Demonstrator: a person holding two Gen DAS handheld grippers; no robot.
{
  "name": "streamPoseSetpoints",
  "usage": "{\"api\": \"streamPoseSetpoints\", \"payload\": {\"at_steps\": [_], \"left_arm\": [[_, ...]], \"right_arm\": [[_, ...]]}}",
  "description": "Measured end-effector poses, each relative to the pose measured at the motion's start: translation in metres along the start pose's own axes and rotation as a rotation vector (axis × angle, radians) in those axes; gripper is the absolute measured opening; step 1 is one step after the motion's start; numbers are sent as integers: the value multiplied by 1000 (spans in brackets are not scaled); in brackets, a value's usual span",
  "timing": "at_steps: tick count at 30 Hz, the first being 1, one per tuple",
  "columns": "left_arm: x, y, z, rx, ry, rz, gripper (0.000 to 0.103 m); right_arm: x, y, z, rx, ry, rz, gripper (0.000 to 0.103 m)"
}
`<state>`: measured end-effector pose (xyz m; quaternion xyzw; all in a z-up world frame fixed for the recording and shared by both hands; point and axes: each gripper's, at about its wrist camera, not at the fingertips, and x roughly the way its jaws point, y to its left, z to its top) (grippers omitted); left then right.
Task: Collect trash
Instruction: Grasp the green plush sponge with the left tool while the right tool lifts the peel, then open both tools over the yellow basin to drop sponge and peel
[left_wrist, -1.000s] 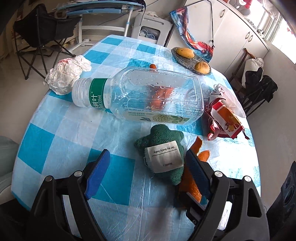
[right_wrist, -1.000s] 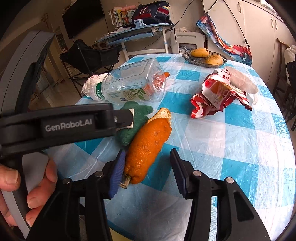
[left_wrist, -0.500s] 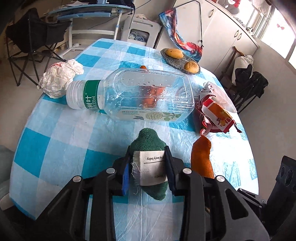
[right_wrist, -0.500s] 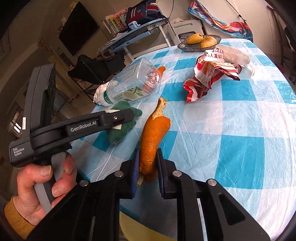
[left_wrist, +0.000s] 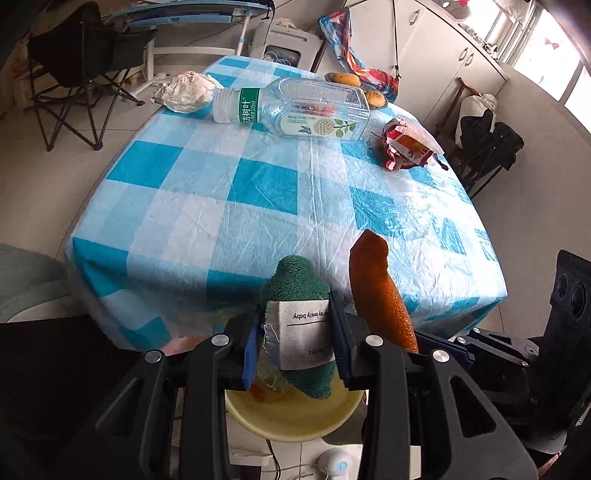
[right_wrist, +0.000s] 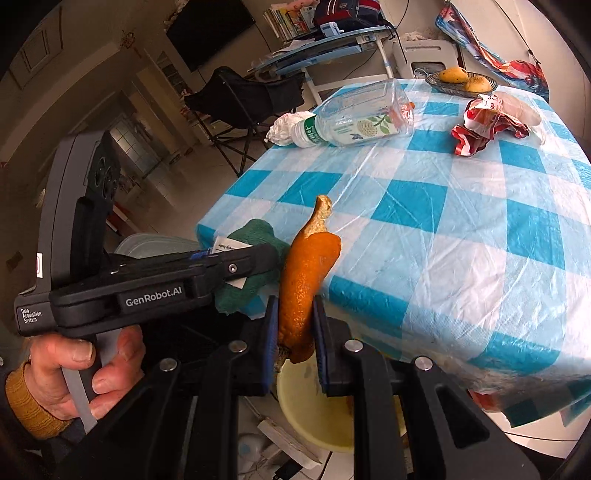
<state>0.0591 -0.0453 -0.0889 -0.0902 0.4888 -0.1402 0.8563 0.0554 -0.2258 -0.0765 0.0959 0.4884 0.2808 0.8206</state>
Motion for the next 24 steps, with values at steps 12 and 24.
{"api": "streamPoseSetpoints", "payload": {"at_steps": [12, 24], "left_arm": [[7, 6, -20, 43, 100, 83, 60], [-73, 31, 36, -6, -182, 76, 74]], "right_arm": [[11, -13, -19, 50, 100, -90, 41], [11, -4, 45, -221, 30, -193, 59]]}}
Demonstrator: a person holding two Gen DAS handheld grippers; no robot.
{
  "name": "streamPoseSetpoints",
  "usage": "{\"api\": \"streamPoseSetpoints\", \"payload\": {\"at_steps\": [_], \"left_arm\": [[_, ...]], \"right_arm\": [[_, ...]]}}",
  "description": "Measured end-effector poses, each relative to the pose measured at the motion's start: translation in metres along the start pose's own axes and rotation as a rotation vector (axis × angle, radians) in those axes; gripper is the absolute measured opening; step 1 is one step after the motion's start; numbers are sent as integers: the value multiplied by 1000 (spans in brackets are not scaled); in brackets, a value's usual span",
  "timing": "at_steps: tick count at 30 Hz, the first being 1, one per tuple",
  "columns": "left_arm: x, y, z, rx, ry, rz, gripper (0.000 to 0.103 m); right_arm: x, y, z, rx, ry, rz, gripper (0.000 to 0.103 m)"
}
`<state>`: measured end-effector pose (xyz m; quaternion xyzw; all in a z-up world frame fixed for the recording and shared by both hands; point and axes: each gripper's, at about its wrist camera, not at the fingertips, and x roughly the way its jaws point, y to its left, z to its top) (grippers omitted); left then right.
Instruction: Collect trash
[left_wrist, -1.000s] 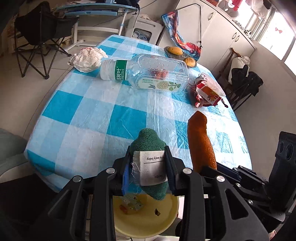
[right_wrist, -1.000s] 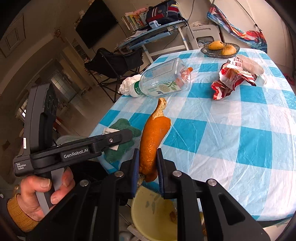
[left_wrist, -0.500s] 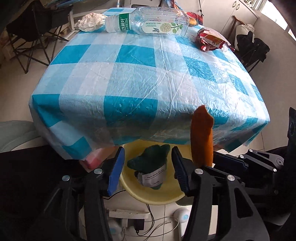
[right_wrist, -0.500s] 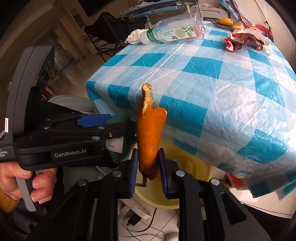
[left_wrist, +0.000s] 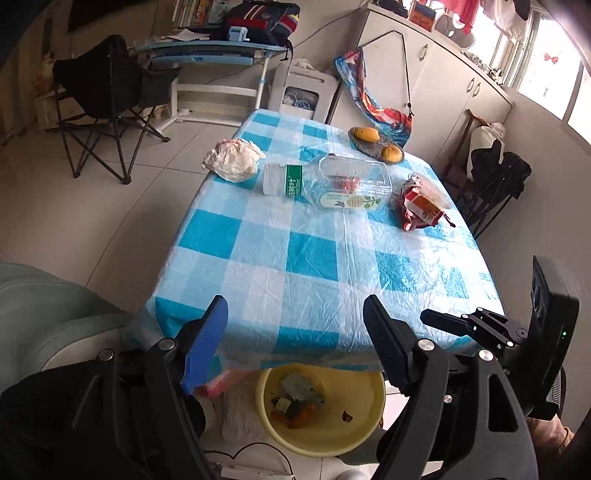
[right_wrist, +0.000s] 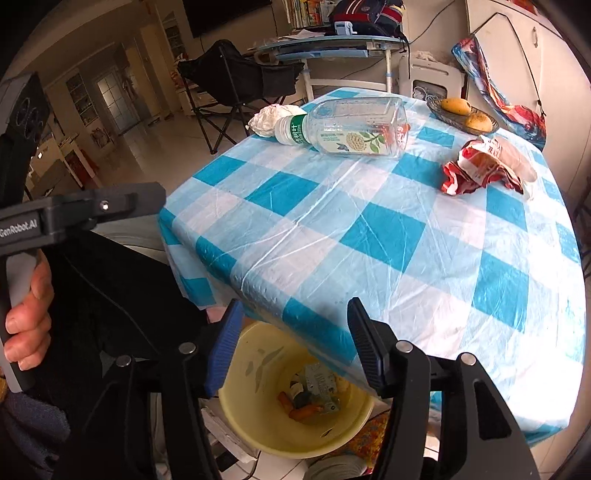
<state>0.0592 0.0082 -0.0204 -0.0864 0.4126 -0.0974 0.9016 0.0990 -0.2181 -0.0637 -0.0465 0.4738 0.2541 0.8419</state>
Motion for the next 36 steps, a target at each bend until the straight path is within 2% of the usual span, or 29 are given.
{"api": "streamPoseSetpoints", "payload": {"at_steps": [5, 6, 10, 11, 13, 15, 16, 19, 21, 23, 26, 31, 36], "left_arm": [[-8, 21, 30, -33, -73, 6, 77], [-7, 26, 33, -49, -78, 3, 77], [-2, 45, 37, -124, -93, -12, 77], [-1, 48, 37, -139, -93, -19, 77], [2, 52, 39, -162, -99, -24, 78], [1, 57, 41, -187, -109, -27, 78], [1, 60, 42, -204, -117, -27, 78], [-3, 74, 44, -262, -136, -28, 80], [-8, 83, 45, -298, -154, -29, 80], [-12, 90, 45, -328, -172, -27, 81], [-20, 98, 46, -354, -190, -26, 83], [-30, 108, 48, -361, -207, 16, 83], [-29, 113, 48, -390, -196, -5, 84]], "right_arm": [[30, -4, 36, -185, 59, -4, 65], [37, -4, 42, -224, 71, 1, 68], [65, -4, 62, -372, 103, 32, 72], [70, -6, 68, -388, 94, 50, 78], [78, -12, 76, -421, 96, 73, 80], [88, -18, 84, -453, 95, 94, 93], [92, -22, 87, -466, 101, 117, 96], [105, -38, 98, -466, 138, 243, 97], [106, -44, 98, -510, 102, 279, 97], [106, -50, 99, -487, 103, 313, 97], [105, -42, 94, -517, 100, 275, 97], [104, -41, 95, -516, 101, 278, 97], [107, -43, 99, -513, 103, 281, 97]]}}
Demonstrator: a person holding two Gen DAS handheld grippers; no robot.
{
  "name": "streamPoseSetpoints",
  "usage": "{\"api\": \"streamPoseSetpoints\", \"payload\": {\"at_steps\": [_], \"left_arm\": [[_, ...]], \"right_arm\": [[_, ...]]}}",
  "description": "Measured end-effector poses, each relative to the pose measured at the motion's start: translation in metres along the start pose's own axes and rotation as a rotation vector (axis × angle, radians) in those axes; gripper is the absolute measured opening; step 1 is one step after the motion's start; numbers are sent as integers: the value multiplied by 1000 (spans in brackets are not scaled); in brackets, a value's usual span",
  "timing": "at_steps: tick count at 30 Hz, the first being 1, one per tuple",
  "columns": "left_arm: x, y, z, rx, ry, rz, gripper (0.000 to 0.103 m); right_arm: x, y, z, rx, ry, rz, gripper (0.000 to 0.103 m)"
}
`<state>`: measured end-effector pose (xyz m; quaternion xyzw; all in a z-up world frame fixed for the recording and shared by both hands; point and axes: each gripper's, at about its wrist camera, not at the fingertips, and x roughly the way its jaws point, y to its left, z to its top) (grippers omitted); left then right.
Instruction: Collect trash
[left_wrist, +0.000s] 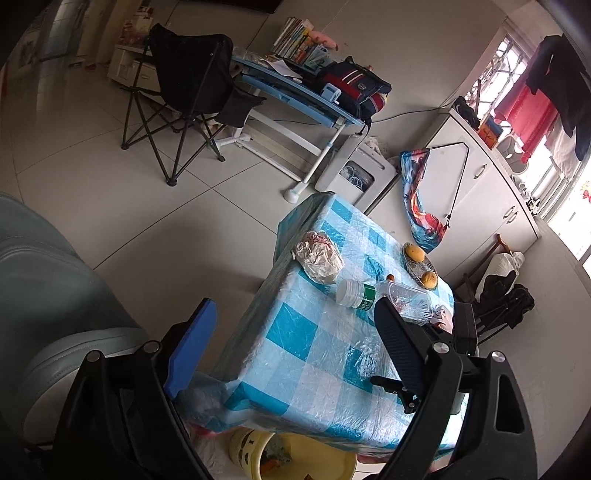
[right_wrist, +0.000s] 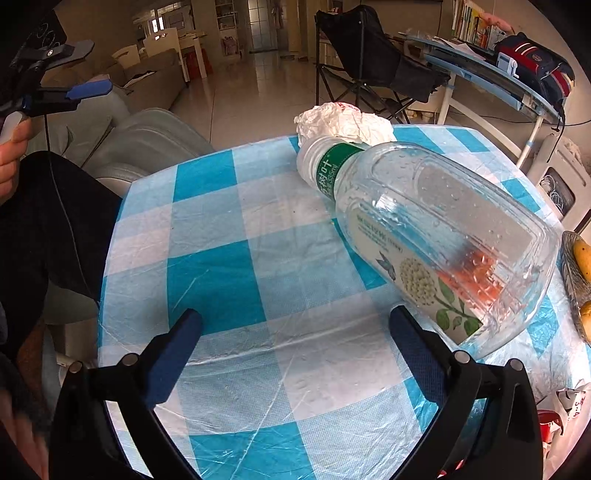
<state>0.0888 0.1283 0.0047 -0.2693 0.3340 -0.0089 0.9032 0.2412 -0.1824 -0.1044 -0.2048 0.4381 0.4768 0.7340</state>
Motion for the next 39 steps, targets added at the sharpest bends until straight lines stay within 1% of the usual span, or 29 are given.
{"api": "streamPoseSetpoints", "payload": {"at_steps": [3, 5, 12, 17, 20, 23, 30, 39], "left_arm": [[2, 1, -4, -7, 15, -1, 84], [6, 5, -6, -30, 39, -6, 84], [29, 8, -21, -77, 156, -34, 84], [39, 13, -24, -108, 193, -49, 84], [45, 21, -24, -158, 219, -71, 85], [51, 25, -26, -189, 240, -74, 85], [59, 19, -31, -176, 266, -70, 85], [54, 11, -34, -142, 272, -78, 85]], "right_arm": [[0, 1, -1, 0, 0, 0, 97], [0, 1, -1, 0, 0, 0, 97], [0, 1, -1, 0, 0, -1, 97], [0, 1, -1, 0, -1, -1, 97], [0, 1, -1, 0, -1, -1, 97], [0, 1, -1, 0, -1, -1, 97], [0, 1, -1, 0, -1, -1, 97], [0, 1, -1, 0, -1, -2, 97]]}}
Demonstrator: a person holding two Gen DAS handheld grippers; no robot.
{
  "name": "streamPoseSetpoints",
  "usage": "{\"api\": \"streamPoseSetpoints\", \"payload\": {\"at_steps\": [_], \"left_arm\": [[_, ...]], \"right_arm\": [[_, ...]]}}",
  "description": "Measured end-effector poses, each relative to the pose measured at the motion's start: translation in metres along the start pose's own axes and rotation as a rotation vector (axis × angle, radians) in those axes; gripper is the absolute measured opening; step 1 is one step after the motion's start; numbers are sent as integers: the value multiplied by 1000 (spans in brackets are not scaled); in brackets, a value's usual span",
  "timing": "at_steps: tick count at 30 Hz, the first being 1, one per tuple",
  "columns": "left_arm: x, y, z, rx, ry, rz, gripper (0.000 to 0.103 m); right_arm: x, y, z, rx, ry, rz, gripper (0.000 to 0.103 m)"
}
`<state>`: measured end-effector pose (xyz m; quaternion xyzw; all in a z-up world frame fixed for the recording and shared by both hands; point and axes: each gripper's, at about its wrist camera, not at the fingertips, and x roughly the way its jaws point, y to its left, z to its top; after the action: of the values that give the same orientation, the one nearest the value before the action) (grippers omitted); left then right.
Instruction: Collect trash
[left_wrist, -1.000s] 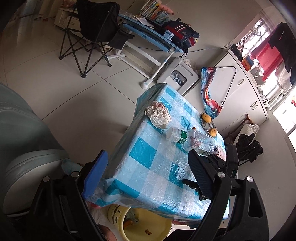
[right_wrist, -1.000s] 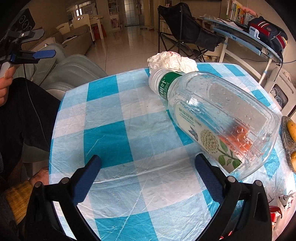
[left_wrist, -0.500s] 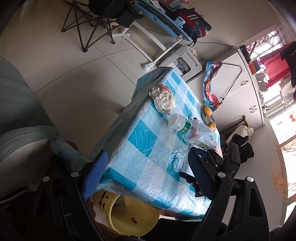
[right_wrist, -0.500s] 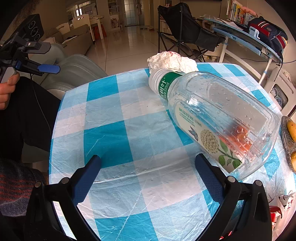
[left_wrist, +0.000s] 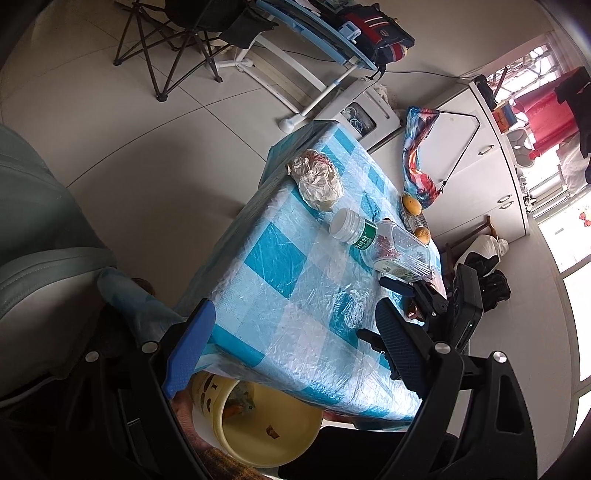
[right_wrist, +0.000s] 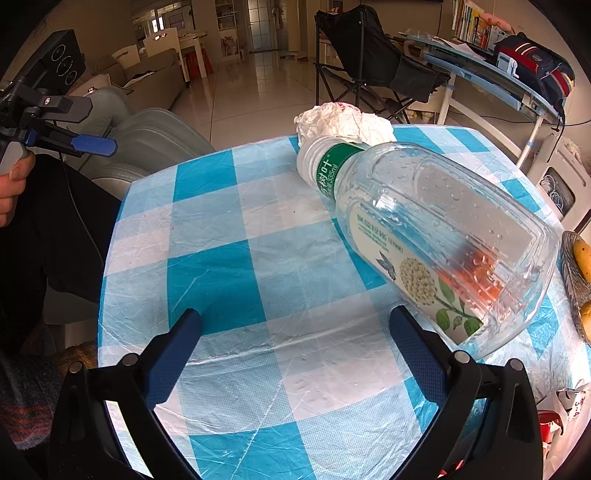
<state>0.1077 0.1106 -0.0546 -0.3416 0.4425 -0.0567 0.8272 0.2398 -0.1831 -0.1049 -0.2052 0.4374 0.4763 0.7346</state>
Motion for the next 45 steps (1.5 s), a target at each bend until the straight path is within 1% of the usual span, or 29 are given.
{"api": "streamPoseSetpoints", "payload": {"at_steps": [3, 9, 16, 22, 34, 45], "left_arm": [[0, -3, -5, 18, 8, -4, 85], [-1, -2, -13, 17, 20, -12, 85], [-1, 2, -11, 2, 21, -20, 85], [-3, 1, -13, 11, 6, -14, 85], [-8, -13, -26, 99, -31, 29, 85], [-7, -19, -32, 150, -36, 50, 85]], "right_arm": [[0, 0, 0, 0, 0, 0, 97], [0, 0, 0, 0, 0, 0, 97], [0, 0, 0, 0, 0, -1, 97], [0, 0, 0, -1, 0, -1, 97], [0, 0, 0, -1, -1, -2, 97], [0, 0, 0, -1, -1, -2, 97]]}}
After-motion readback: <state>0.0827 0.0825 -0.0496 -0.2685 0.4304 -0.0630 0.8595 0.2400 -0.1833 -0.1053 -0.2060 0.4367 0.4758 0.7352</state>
